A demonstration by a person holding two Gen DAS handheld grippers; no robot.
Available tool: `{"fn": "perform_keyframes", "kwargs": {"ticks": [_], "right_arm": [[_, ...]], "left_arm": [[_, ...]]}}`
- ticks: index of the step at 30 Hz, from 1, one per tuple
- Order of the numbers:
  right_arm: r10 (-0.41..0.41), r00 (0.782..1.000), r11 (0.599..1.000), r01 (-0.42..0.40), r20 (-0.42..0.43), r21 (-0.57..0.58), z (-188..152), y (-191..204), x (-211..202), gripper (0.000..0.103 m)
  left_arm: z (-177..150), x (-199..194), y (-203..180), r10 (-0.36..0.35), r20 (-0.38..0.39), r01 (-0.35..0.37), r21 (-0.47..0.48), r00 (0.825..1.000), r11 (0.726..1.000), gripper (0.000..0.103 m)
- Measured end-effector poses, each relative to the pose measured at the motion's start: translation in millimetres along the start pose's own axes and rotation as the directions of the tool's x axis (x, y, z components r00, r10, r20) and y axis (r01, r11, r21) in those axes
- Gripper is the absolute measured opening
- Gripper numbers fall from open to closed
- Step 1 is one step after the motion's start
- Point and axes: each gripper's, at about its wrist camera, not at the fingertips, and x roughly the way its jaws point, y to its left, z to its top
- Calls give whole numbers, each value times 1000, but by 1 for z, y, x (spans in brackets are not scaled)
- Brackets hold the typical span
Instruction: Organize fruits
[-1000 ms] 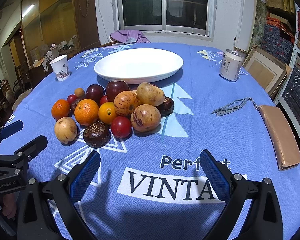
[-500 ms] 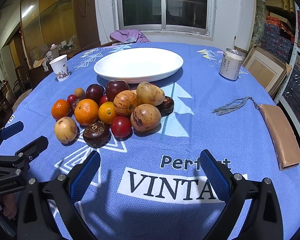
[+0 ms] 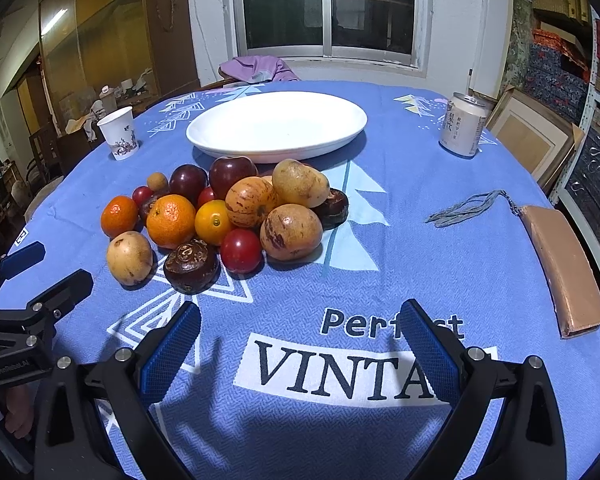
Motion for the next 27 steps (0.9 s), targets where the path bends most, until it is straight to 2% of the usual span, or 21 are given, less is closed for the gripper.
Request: {"fn": "perform_keyframes", "kwargs": {"ticks": [6, 12, 21, 27], "right_arm": [[39, 998, 999, -41, 38, 34, 1, -5, -7, 100], [100, 995, 995, -100, 22, 29, 2, -4, -6, 100], [135, 990, 991, -136, 37, 17, 1, -2, -10, 100], [152, 987, 988, -153, 48, 34, 2, -6, -11, 100]], "left_arm": [[1, 5, 2, -37, -22, 37, -10, 999, 999, 99], [3, 8, 6, -72, -36, 71, -35, 997, 997, 99], [5, 20, -3, -50, -76, 51, 10, 996, 999, 99], [6, 24, -1, -46, -96, 46, 3, 994, 999, 99]]}}
